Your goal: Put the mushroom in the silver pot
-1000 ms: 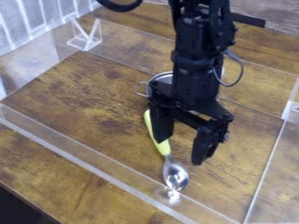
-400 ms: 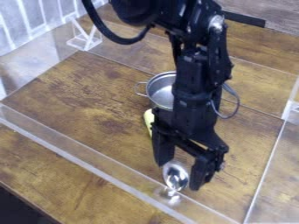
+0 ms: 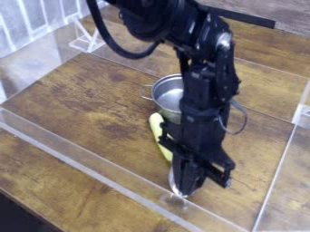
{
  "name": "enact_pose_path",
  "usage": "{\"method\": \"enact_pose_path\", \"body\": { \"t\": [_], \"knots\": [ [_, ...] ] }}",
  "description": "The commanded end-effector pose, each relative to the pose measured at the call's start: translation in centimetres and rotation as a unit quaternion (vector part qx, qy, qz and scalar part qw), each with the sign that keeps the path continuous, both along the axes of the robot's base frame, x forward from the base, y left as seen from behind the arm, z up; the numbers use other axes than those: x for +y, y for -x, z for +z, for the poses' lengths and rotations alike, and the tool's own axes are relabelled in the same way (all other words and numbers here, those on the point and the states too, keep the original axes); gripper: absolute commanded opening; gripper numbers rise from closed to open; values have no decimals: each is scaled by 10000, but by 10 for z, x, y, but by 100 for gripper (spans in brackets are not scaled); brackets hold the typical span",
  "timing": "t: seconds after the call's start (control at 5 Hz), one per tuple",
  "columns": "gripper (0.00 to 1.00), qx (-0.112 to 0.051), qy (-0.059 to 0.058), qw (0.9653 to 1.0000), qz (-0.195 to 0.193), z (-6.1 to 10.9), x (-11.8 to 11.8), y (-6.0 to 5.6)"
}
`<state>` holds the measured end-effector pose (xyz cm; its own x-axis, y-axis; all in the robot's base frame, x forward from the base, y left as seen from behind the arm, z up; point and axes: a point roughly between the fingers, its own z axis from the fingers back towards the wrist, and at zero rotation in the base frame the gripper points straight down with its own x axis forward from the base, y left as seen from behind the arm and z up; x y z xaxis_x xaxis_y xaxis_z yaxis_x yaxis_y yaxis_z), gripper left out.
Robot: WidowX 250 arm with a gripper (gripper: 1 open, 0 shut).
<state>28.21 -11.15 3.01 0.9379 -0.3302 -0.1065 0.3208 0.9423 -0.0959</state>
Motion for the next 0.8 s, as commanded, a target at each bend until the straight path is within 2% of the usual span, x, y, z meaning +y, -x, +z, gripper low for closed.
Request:
{"method": "enact_pose_path", "body": {
  "t": [0.0,0.2,0.4,0.6],
  "knots": [
    [0,-321,80,9995,13,8,0,-4],
    [0,-381,112,9992,72,9,3,-4],
    [0,-348,54,9993,122,17,-9,-7],
    [0,-317,-16,9995,60,24,-5,-8]
  ]
}}
